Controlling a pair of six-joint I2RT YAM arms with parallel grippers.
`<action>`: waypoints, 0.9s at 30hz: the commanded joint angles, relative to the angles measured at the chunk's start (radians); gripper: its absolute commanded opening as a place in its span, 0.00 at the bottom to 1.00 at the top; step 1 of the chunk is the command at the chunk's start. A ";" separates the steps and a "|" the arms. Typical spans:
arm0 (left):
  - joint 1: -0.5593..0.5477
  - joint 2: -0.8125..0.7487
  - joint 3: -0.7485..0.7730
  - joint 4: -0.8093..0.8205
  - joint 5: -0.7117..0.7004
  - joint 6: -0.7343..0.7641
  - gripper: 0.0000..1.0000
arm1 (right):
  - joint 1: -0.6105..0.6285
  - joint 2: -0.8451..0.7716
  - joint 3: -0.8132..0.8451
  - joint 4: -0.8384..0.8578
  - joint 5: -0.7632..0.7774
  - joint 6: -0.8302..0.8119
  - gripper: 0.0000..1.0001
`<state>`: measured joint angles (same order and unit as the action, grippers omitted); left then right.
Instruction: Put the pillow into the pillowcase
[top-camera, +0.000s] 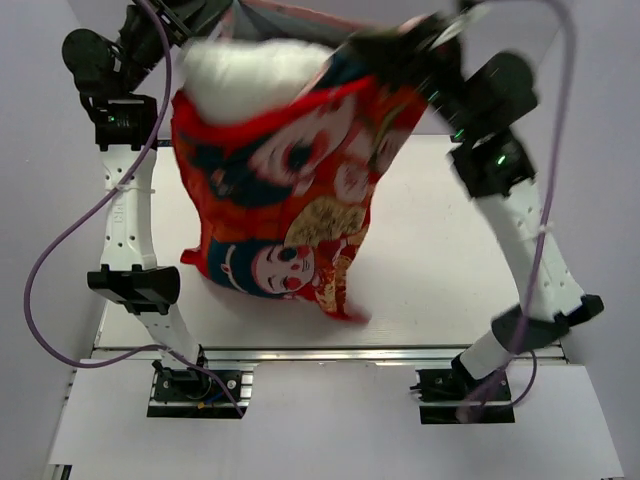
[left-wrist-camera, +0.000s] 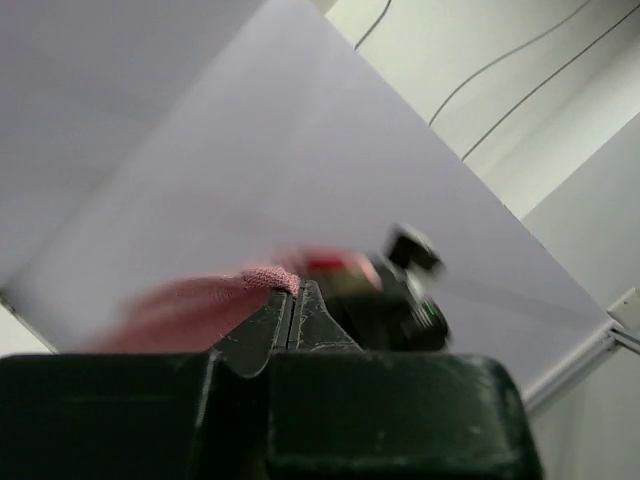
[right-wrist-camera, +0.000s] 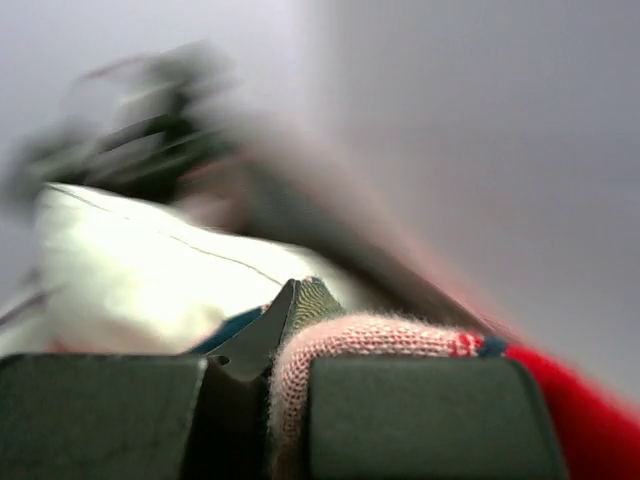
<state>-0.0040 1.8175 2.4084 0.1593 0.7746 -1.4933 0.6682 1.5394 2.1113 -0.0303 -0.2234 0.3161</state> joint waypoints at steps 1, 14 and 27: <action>-0.011 -0.087 -0.031 0.052 0.017 -0.044 0.00 | -0.402 0.105 0.238 0.113 0.191 0.131 0.00; -0.013 0.025 -0.011 -0.012 -0.047 0.033 0.00 | 0.302 -0.024 0.055 0.140 -0.108 0.143 0.00; -0.022 -0.087 -0.003 0.106 0.025 -0.170 0.00 | -0.341 0.159 0.276 0.237 0.297 0.109 0.00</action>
<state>-0.0380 1.8423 2.3928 0.1890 0.8330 -1.6043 0.4923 1.7271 2.3447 0.0135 -0.1341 0.4133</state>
